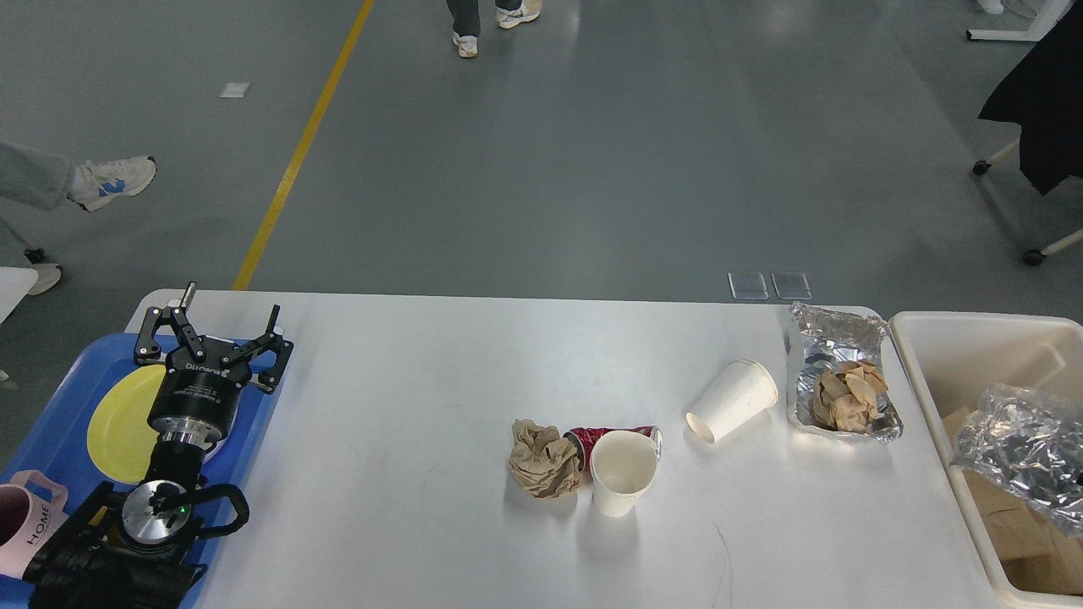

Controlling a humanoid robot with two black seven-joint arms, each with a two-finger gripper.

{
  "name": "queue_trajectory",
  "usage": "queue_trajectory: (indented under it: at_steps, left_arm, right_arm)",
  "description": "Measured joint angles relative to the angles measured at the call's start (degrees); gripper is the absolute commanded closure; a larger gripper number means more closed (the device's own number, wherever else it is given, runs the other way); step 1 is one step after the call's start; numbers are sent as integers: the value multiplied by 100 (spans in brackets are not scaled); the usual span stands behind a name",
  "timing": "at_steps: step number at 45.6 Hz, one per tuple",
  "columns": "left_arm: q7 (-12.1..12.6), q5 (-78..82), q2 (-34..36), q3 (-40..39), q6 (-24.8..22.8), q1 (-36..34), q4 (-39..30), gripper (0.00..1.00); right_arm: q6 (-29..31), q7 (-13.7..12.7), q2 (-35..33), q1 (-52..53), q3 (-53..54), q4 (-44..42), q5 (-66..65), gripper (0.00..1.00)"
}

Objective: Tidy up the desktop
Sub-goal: 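Carry the foil wrapper into the white bin and release it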

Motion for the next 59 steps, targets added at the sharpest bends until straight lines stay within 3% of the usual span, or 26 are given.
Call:
queue_trajectory:
  at_steps: [13, 33, 34, 39, 41, 47, 59]
  left_arm:
    - [0, 0, 0, 0, 0, 1, 0, 4]
    - [-1, 0, 0, 0, 0, 1, 0, 4]
    - [-1, 0, 0, 0, 0, 1, 0, 4]
    - [-1, 0, 0, 0, 0, 1, 0, 4]
    - [-1, 0, 0, 0, 0, 1, 0, 4]
    - [-1, 0, 0, 0, 0, 1, 0, 4]
    - [-1, 0, 0, 0, 0, 1, 0, 4]
  right_arm:
    - [-140, -322, 167, -193, 130, -23, 18, 100]
    - [-160, -350, 333, -537, 412, -15, 20, 100]
    - [-160, -350, 330, -537, 418, -13, 19, 95]
    - [-230, -331, 306, -541, 434, -13, 19, 21]
    - [-351, -316, 292, -545, 434, -13, 18, 3]
    - [-723, -292, 291, -553, 376, -13, 15, 1]
    - [-784, -289, 302, -522, 351, 7, 9, 0]
